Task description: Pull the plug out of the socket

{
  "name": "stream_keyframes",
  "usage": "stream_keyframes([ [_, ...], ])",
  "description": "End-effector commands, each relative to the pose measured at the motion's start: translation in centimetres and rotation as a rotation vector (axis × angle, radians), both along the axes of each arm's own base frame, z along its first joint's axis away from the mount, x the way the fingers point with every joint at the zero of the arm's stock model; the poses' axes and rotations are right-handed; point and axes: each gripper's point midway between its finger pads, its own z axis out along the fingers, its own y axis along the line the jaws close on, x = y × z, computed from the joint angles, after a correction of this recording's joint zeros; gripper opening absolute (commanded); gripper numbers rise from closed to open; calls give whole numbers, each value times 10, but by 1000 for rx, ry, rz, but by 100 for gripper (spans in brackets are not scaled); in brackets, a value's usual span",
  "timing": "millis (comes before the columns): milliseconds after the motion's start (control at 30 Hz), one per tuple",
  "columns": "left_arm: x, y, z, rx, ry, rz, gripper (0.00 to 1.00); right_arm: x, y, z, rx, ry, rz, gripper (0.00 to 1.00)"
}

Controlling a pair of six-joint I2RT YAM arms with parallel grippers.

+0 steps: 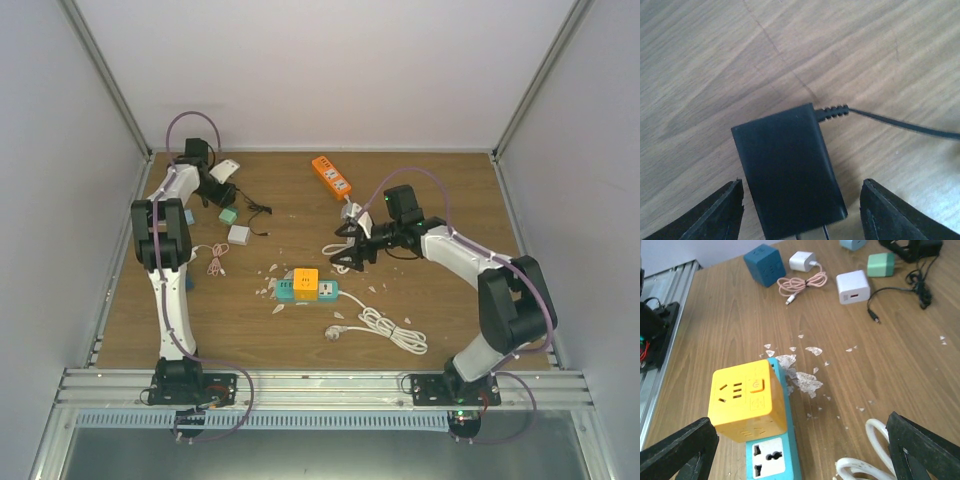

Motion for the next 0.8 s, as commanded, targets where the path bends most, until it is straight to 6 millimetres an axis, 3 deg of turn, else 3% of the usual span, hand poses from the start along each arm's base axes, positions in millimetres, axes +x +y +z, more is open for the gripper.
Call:
stream_keyframes([
  [0, -5, 4, 37, -40, -51, -20, 69, -8, 10, -7, -54, -51, 82, 93],
  [267, -32, -11, 97, -71, -132, -116, 81, -24, 30, -16, -97, -115, 193, 93],
  [433, -77, -47, 129, -192, -188, -275, 81, -37, 42, -22, -121, -135, 264, 94],
  [633, -145, -90, 140, -344, -184, -472, 80, -45, 55, -33, -150, -142, 301, 95],
  [767, -190, -117, 130, -440, -123, -558, 80, -50, 62, -43, -177, -140, 319, 96],
])
